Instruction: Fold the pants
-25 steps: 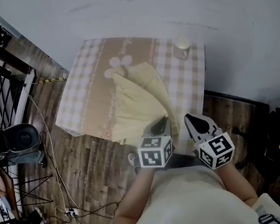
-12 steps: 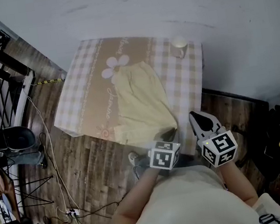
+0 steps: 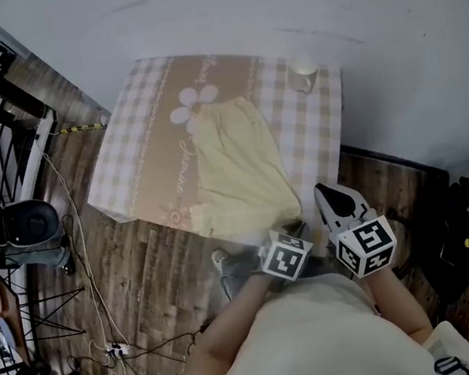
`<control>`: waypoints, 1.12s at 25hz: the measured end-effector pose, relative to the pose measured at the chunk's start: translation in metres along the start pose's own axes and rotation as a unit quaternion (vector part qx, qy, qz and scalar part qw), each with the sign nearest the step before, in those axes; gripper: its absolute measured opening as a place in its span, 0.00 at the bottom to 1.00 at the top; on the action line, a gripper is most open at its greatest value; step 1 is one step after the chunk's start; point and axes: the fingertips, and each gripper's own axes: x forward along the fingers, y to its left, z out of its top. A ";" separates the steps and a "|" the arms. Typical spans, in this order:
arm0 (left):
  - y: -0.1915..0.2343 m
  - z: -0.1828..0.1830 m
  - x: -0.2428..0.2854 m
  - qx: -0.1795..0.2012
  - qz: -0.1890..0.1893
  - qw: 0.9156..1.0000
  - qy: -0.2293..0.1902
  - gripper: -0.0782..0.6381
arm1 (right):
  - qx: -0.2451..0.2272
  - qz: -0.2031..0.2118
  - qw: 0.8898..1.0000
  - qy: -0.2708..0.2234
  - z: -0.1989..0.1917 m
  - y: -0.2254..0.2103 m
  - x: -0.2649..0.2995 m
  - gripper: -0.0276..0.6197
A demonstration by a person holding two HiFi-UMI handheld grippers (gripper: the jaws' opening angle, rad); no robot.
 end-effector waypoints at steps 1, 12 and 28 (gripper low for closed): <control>0.000 0.001 -0.001 0.007 0.003 1.000 -0.005 0.14 | -0.001 0.001 1.000 0.000 0.000 0.000 0.001 0.04; 0.048 0.031 -0.048 -0.051 0.072 0.992 -0.092 0.14 | -0.011 0.025 1.000 0.000 0.004 0.005 0.020 0.04; 0.231 0.082 -0.138 -0.131 0.187 0.960 -0.164 0.14 | -0.061 0.066 0.996 0.019 0.042 0.008 0.124 0.05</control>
